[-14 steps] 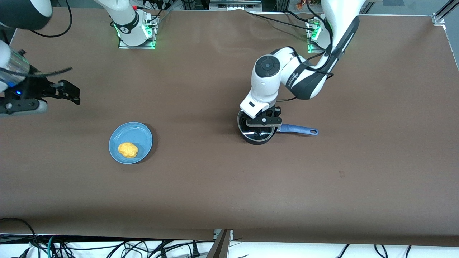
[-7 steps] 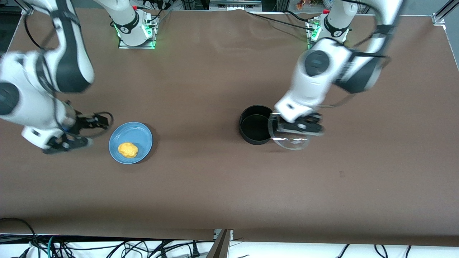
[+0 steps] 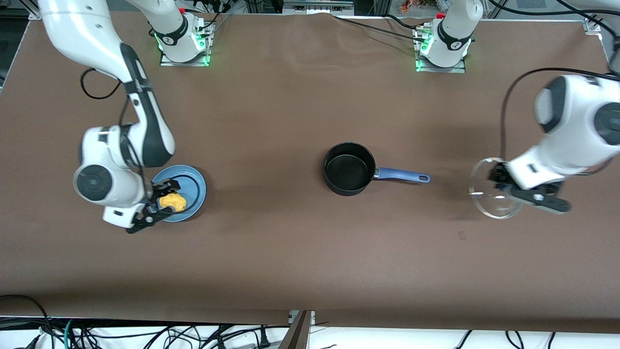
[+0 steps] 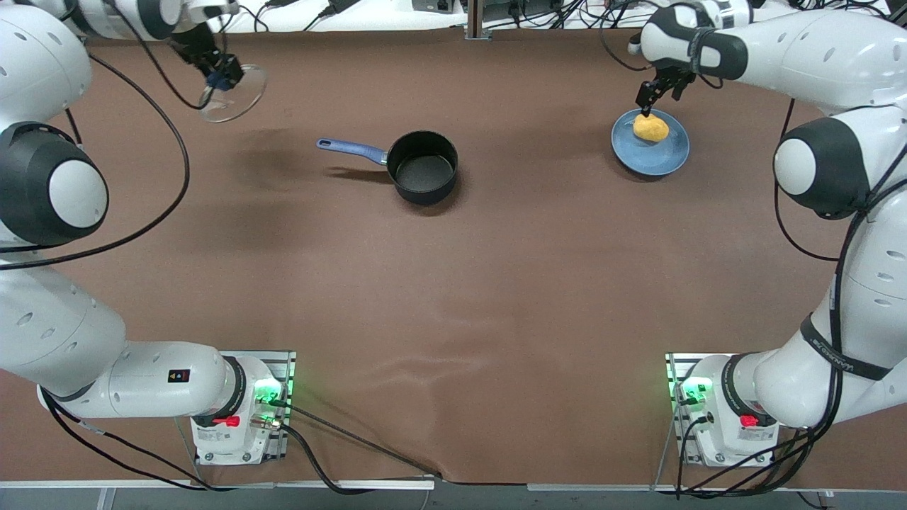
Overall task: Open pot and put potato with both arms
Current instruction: 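Lift the lid aside with the left gripper while the right gripper reaches the potato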
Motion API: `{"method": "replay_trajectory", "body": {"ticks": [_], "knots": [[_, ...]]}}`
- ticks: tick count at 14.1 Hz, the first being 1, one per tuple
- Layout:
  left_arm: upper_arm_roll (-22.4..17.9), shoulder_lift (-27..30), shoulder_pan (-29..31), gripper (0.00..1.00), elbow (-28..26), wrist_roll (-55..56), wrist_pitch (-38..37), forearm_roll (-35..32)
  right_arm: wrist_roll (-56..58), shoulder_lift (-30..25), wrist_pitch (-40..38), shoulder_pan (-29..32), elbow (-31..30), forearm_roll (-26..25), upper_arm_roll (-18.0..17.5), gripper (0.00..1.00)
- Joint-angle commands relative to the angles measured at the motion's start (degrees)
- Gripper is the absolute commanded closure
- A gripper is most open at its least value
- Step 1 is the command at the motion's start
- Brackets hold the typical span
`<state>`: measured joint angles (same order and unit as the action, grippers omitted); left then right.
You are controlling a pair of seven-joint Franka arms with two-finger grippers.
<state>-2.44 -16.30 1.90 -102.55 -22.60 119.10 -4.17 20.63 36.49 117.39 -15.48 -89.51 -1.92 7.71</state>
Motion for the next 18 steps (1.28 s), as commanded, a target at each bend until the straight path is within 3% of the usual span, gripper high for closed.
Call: {"method": "replay_trajectory", "body": {"ticks": [1, 3, 8, 10, 11, 12, 13, 16, 18], "knots": [[-4.3, -4.2, 0.7, 0.42, -0.6, -7.4, 5.2, 1.8, 4.0, 1.9, 2.5, -0.7, 0.7, -0.3, 0.2, 0.0], [-7.0, -8.8, 2.3, 0.41, -0.7, -11.1, 10.1, 2.0, 7.2, 3.1, 4.8, -0.5, 0.6, -0.5, 0.2, 0.0], [-9.2, -16.6, 3.7, 0.4, -1.2, -11.6, 19.1, 2.0, 10.0, 4.1, 13.3, 0.4, -4.9, 0.1, 0.2, 0.0], [-9.6, -18.4, 4.3, 0.38, -1.1, -11.6, 21.4, 2.0, 9.2, 4.1, 13.1, 0.5, -5.1, 0.4, 0.2, 0.03], [-9.6, -19.0, 4.5, 0.35, -1.0, -11.6, 22.2, 2.0, 9.2, 4.0, 13.0, 0.5, -5.1, 0.5, 0.2, 0.18], [-9.9, -19.8, 4.7, 0.24, -0.7, -11.6, 22.9, 2.1, 8.8, 3.9, 12.9, 0.5, -5.1, 1.1, 0.2, 0.33], [-9.9, -20.0, 5.0, 0.04, -0.4, -11.2, 22.8, 2.1, 7.9, 3.5, 11.6, 0.5, -4.7, 1.8, 0.2, 0.48], [-9.3, -16.1, 4.5, 0.0, 2.0, -9.8, 14.9, 2.1, 5.0, 2.1, 6.6, 0.0, -3.7, 3.3, 0.2, 0.86], [-8.1, -13.9, 4.0, 0.0, 7.0, -4.7, 3.7, 3.5, 0.2, 1.0, 0.6, -0.7, -0.6, 4.0, -0.6, 0.9]]}}
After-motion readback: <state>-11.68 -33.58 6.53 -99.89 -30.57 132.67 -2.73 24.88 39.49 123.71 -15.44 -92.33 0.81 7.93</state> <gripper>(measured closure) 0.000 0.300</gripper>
